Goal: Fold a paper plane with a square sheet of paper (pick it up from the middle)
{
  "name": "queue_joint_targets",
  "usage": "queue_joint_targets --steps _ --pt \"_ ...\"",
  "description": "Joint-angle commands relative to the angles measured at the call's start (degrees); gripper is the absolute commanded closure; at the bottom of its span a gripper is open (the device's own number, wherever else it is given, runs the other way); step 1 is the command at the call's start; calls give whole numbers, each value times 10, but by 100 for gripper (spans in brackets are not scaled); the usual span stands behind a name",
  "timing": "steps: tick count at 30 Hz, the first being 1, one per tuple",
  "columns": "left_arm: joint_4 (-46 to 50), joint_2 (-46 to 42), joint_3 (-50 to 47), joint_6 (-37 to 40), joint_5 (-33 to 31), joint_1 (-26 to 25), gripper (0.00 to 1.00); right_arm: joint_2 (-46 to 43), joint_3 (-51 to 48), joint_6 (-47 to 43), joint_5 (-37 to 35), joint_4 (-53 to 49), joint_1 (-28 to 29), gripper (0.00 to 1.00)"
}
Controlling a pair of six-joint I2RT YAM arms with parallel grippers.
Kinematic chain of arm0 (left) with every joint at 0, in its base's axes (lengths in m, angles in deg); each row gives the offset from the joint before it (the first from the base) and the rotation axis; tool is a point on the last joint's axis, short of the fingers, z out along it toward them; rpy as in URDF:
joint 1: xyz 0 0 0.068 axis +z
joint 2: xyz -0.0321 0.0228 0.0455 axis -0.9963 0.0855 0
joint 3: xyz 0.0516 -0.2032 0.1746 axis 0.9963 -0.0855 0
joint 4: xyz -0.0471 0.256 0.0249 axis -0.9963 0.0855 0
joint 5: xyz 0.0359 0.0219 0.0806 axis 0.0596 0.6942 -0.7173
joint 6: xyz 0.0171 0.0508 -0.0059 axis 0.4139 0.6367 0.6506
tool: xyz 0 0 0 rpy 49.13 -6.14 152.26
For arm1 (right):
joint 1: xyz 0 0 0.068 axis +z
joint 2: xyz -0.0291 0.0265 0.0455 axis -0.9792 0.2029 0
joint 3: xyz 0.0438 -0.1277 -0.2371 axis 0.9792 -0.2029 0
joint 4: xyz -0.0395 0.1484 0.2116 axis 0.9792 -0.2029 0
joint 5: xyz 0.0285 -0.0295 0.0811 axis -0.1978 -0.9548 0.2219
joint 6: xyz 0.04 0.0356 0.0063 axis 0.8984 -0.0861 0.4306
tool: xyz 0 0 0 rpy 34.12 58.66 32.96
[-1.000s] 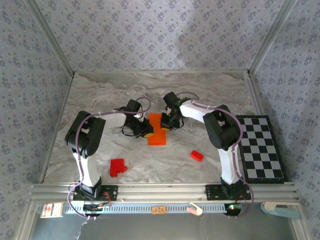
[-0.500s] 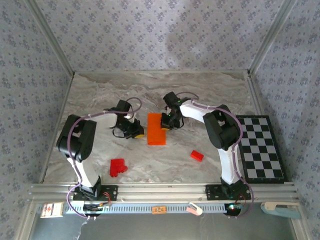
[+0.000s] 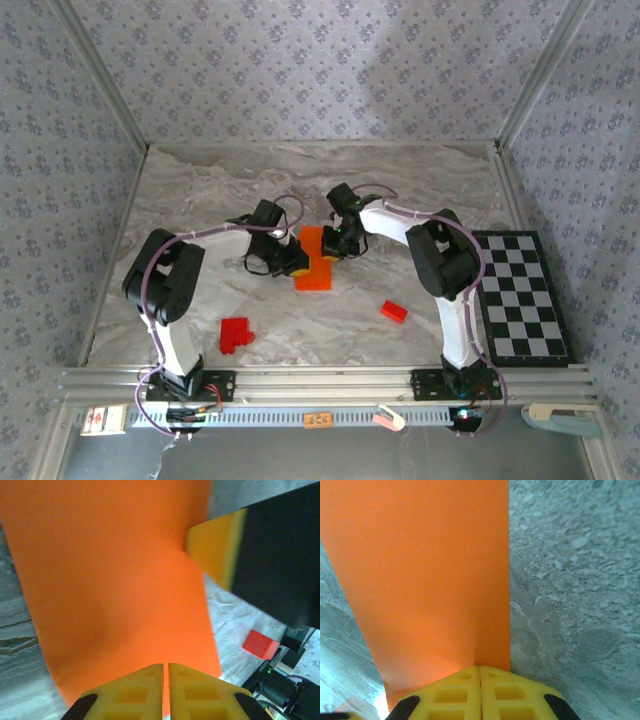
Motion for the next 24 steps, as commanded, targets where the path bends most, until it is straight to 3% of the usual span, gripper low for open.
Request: queue_joint_targets --steps 1,13,18,24 --pt "-1 8 -17 -6 -16 2 89 80 -47 -11 -118 -63 -12 92" --pt "41 -19 -118 20 -81 21 89 82 -46 -14 -122 -66 -15 92" --pt "48 -81 -106 15 -59 31 88 80 -48 -14 -123 -62 -16 92" --pt "-21 -104 -74 -22 -26 18 88 79 -53 -14 -123 -59 -16 92"
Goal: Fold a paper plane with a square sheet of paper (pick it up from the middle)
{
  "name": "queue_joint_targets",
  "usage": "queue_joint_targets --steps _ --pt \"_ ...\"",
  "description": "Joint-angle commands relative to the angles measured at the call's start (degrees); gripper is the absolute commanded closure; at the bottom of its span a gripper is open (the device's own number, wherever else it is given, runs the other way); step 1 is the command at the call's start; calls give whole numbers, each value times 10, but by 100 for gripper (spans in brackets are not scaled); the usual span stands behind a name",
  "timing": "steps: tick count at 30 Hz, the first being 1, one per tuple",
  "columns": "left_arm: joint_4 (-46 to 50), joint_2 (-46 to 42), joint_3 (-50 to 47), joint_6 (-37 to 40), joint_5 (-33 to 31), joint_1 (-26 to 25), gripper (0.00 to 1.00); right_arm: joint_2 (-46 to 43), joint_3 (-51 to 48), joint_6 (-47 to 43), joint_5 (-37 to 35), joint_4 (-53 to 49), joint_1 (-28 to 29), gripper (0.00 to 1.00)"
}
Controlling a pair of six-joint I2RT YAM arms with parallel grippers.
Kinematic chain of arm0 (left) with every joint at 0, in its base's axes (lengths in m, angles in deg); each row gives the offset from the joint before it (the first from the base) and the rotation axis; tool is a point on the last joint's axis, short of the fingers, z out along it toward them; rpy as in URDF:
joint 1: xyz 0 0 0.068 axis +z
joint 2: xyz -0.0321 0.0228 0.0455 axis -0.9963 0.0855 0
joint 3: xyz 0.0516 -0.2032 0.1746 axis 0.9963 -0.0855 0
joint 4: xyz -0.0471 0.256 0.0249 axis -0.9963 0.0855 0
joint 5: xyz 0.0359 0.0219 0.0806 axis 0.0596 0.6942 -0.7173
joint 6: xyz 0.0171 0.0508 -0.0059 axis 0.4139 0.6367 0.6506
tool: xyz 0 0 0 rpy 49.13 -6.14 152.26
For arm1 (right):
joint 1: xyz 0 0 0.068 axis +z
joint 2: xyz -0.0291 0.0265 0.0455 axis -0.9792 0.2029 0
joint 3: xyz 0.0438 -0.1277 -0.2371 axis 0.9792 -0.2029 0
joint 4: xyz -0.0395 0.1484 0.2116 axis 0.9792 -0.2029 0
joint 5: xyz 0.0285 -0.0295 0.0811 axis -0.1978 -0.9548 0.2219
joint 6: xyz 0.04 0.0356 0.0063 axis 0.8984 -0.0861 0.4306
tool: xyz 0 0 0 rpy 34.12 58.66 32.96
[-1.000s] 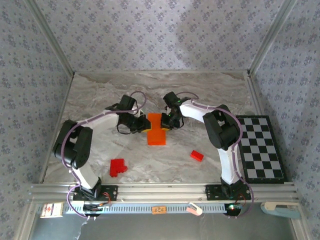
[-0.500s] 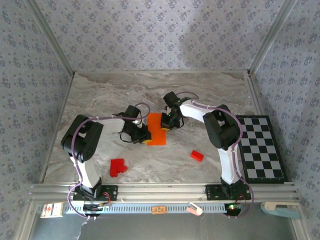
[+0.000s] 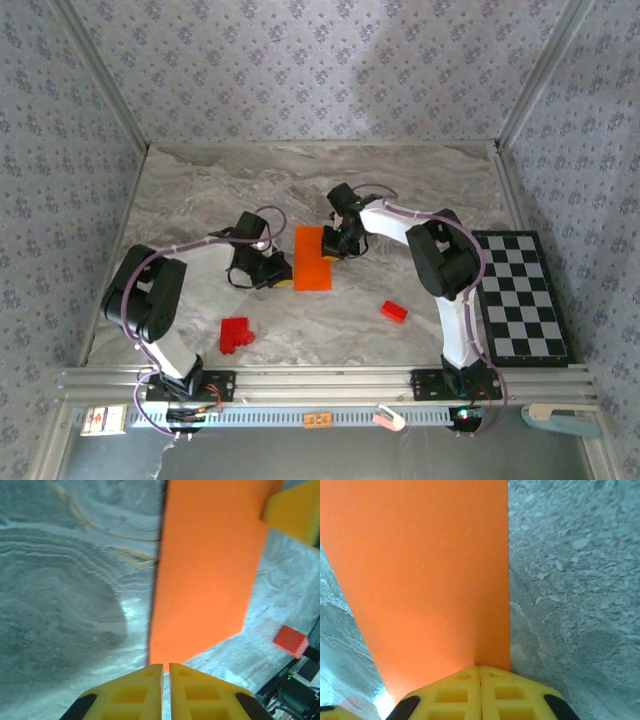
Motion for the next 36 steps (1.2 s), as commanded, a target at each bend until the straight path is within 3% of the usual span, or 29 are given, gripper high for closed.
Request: queue_joint_targets --steps 1,8,14,25,31,36 --pt "-21 -6 31 -11 4 -13 88 79 -53 -8 -126 -57 -14 92" --pt "2 66 72 4 -13 -41 88 78 -54 -7 -124 -56 -14 93" --pt "39 83 51 23 -52 -56 88 80 -55 -5 -124 -55 -15 93" --pt "77 29 -54 38 -75 -56 89 80 -59 -6 -123 -51 -21 93" --pt "70 -40 -1 0 -62 -55 89 71 -49 -10 -112 -49 -23 93" --pt "32 -54 49 -28 -125 -54 88 59 -17 -9 -96 -31 -21 92"
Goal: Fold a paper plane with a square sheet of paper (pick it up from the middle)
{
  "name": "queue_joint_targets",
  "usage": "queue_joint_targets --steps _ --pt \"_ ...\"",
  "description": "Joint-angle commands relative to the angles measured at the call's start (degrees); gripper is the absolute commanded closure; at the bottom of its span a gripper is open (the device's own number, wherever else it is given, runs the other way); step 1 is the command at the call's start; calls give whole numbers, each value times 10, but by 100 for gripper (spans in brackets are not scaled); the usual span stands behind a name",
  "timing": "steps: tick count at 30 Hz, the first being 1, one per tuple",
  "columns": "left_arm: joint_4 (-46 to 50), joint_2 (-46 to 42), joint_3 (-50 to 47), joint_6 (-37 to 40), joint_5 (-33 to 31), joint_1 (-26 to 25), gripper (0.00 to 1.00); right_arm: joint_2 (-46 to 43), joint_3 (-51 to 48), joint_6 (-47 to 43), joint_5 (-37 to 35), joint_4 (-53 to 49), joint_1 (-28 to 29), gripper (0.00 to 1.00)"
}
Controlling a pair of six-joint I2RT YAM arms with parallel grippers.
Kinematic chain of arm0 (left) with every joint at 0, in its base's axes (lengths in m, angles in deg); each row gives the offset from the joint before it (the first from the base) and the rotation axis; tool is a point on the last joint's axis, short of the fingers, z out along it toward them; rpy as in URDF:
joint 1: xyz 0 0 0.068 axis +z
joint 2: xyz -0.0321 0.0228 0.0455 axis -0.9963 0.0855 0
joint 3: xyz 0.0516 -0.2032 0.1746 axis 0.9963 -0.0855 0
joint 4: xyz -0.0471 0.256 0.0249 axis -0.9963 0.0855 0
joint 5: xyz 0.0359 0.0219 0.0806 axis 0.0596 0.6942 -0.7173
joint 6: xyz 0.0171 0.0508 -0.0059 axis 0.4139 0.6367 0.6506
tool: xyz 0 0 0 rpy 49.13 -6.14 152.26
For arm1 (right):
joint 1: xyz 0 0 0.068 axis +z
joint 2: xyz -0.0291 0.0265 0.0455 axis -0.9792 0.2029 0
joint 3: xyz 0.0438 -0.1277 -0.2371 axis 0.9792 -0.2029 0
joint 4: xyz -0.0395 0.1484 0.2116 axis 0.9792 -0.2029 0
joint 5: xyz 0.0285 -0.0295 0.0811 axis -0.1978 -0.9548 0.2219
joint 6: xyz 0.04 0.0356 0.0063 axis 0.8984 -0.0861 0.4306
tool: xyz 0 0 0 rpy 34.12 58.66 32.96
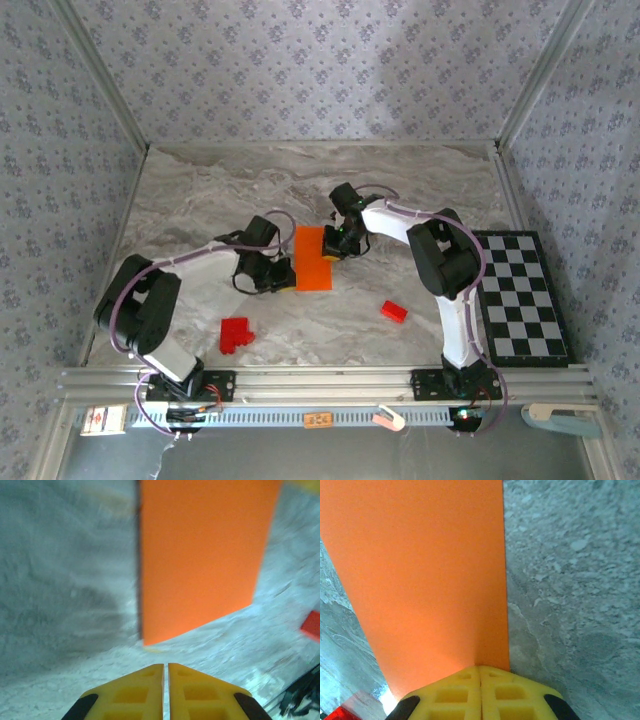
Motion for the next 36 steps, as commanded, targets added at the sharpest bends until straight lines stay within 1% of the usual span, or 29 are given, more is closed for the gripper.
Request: queue_joint_targets --steps 1,6,9,11,13,15,17,20,23,27,30,36 --pt "-16 -7 48 -29 -49 5 88 58 -9 -10 -112 -37 -13 92" --pt "-48 36 79 -52 -69 20 82 48 34 0 -95 -27 -13 90" --pt "-70 62 92 -68 -52 40 76 43 66 -6 -82 -27 -15 87" --pt "-86 78 105 -73 -36 51 73 33 78 -10 -64 -27 -17 83" --pt "-90 96 124 -70 -23 57 71 17 80 -10 -45 -3 -20 78" --pt "-99 116 141 -69 -6 63 69 -5 70 -10 -24 18 -23 73" --pt "-109 133 155 -70 7 66 68 -29 52 -10 -20 34 -26 69" --pt "-127 162 178 -68 37 68 68 -66 16 -3 -30 59 -33 66" --pt "-129 194 207 -60 58 68 68 -102 -26 18 -55 83 -42 64" --pt "-113 231 243 -40 47 68 69 -141 -77 41 -83 109 -50 61" --pt "-109 251 251 -47 37 69 70 -154 -101 51 -92 119 -53 60" --pt "-99 274 234 -62 12 68 72 -147 -112 58 -72 117 -48 62"
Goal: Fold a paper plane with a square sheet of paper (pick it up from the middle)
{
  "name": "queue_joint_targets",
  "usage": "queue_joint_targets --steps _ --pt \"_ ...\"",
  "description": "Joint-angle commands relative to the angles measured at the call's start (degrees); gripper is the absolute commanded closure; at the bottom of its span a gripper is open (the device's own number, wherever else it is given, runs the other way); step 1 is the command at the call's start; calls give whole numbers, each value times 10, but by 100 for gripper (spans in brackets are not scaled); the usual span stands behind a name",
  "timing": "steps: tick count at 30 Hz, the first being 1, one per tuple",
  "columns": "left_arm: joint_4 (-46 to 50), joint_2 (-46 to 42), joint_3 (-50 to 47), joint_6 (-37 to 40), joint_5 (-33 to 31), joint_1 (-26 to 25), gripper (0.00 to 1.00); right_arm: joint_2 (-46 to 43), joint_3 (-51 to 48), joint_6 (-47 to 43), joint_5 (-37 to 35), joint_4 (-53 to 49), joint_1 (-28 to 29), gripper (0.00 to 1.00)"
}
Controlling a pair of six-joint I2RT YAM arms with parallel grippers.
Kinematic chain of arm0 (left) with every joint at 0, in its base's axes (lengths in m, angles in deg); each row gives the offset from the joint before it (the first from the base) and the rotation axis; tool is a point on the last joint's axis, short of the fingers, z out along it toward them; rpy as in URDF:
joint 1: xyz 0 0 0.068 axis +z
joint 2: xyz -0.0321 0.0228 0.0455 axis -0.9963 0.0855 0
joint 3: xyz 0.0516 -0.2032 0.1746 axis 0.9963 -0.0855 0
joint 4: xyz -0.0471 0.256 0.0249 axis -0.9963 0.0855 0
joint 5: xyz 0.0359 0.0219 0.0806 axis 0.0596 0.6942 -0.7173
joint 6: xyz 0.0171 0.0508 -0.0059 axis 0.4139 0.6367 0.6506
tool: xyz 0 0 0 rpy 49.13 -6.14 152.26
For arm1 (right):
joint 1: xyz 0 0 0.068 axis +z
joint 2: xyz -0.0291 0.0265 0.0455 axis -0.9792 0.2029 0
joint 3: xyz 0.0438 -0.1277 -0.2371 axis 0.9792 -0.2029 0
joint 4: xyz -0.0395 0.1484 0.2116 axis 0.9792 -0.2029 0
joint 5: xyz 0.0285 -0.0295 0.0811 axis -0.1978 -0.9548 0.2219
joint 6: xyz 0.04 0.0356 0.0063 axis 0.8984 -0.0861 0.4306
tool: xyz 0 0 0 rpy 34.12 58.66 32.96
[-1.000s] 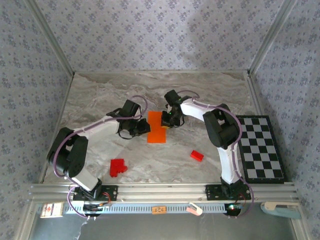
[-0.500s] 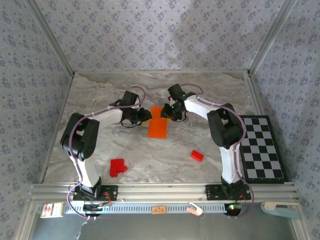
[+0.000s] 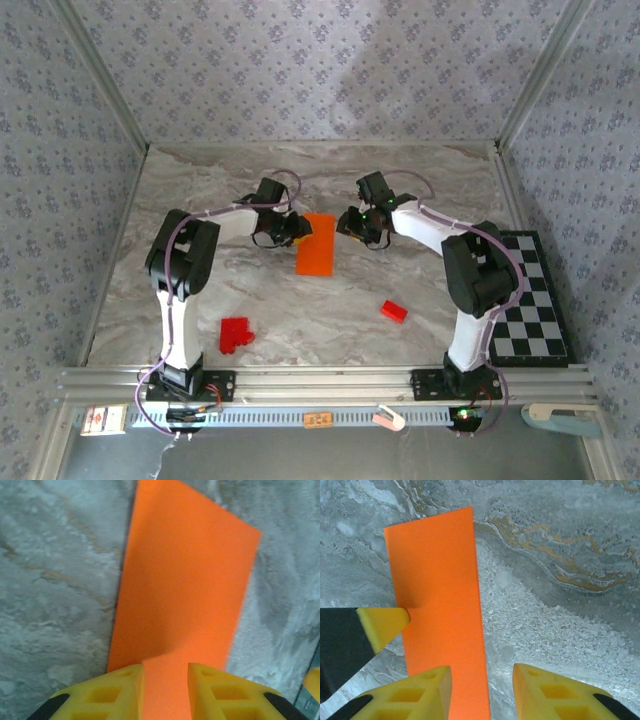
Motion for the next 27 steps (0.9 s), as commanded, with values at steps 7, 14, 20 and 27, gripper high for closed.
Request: queue_joint_targets --steps 7,14,20,27 --pt "-8 -21 -64 -37 -37 -5 72 -25 -51 41 31 28 17 61" --pt "-12 -50 -100 -80 -63 -23 72 -35 -112 83 71 52 41 57" --pt "-37 -51 -124 -108 -73 -23 72 -40 -153 113 97 86 49 56" --pt "-38 -43 -123 -111 -72 -22 73 -40 -163 128 118 104 61 57"
